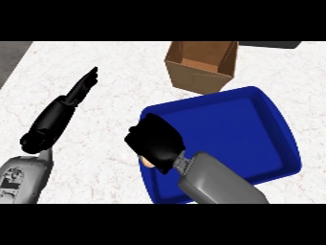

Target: Pick the cupcake from the tray and place it in the cardboard box

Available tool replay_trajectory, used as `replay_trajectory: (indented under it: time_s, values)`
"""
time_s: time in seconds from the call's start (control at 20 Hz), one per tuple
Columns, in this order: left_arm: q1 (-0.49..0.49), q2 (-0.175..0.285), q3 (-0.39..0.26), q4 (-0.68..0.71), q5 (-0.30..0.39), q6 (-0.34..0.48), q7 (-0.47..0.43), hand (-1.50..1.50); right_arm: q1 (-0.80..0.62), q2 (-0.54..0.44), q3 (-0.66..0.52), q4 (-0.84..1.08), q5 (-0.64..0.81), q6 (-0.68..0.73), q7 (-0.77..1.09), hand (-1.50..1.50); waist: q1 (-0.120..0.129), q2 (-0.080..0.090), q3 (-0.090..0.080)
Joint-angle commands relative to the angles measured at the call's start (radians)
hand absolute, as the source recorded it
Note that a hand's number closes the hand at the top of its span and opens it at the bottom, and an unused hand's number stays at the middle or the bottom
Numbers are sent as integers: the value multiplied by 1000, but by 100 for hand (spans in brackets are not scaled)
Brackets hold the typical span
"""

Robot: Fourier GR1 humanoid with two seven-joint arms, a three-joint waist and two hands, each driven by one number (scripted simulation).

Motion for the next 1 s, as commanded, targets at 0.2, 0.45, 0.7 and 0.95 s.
replay_trajectory:
  time_s: [0.2,0.45,0.7,0.95]
  values:
    - [24,-25,-1,-19,-30,41,32,0,-268,27,99,-56,-229,-89,63,150,-58,-16,-1]
    - [29,-7,22,5,-14,18,1,0,-340,27,-115,-1,-308,-213,192,150,-58,-12,-2]
    - [36,31,72,-19,21,-9,15,0,-420,27,-199,70,-334,-297,325,150,-68,-15,-2]
    - [30,17,67,57,-7,-2,-43,0,-574,27,-353,296,-379,-323,285,150,-73,-9,-2]
